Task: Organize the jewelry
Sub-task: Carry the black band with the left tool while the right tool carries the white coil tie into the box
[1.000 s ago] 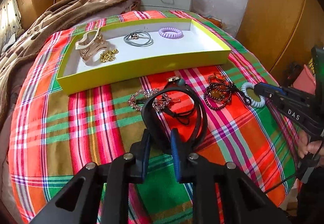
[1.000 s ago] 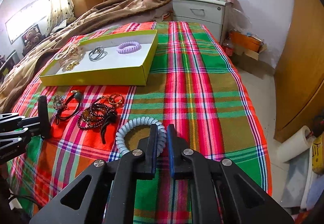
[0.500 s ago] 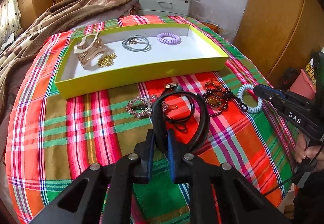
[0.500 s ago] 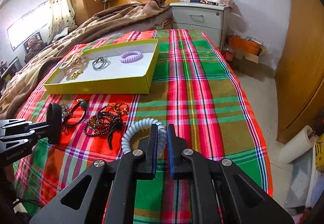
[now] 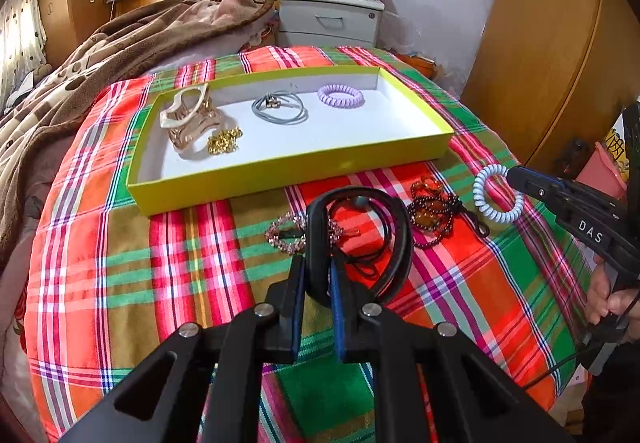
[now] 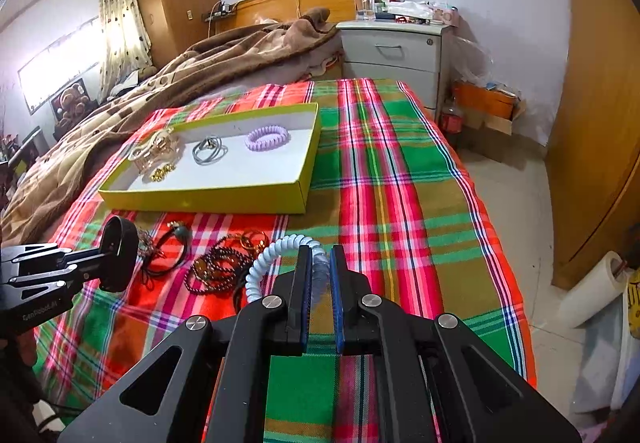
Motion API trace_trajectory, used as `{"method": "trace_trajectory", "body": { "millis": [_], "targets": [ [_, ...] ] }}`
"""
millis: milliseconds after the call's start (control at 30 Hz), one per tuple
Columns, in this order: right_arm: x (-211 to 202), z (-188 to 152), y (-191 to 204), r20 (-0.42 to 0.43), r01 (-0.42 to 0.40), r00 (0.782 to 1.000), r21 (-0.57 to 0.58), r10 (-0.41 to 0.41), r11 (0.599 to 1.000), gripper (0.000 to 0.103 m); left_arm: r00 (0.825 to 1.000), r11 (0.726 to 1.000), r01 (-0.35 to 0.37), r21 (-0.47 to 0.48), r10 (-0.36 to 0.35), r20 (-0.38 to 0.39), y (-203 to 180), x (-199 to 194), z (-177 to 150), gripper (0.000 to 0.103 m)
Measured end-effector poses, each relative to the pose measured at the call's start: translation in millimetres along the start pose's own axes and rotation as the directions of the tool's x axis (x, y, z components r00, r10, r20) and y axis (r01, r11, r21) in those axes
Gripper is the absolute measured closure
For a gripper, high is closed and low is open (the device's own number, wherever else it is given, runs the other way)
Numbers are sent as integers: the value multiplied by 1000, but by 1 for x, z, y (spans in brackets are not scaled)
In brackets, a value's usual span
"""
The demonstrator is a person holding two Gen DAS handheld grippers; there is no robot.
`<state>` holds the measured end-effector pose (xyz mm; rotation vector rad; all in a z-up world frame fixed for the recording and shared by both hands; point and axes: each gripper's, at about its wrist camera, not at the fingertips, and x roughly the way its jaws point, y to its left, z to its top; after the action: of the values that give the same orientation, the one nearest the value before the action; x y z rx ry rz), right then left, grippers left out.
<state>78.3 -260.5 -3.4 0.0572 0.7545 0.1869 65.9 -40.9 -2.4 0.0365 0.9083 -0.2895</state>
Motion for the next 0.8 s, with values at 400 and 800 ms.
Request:
{"method": "trace_trajectory", "body": {
  "millis": [400, 800],
  "targets": [
    [1, 23, 9, 30, -28, 999, 5, 28, 1000, 94, 1000, 1000, -16, -3, 16, 23, 10, -6, 19, 91],
    [25, 67, 21, 44, -49, 998, -5, 49, 999, 94, 999, 1000, -21, -20, 22, 46, 27, 0, 60, 91]
  ]
}}
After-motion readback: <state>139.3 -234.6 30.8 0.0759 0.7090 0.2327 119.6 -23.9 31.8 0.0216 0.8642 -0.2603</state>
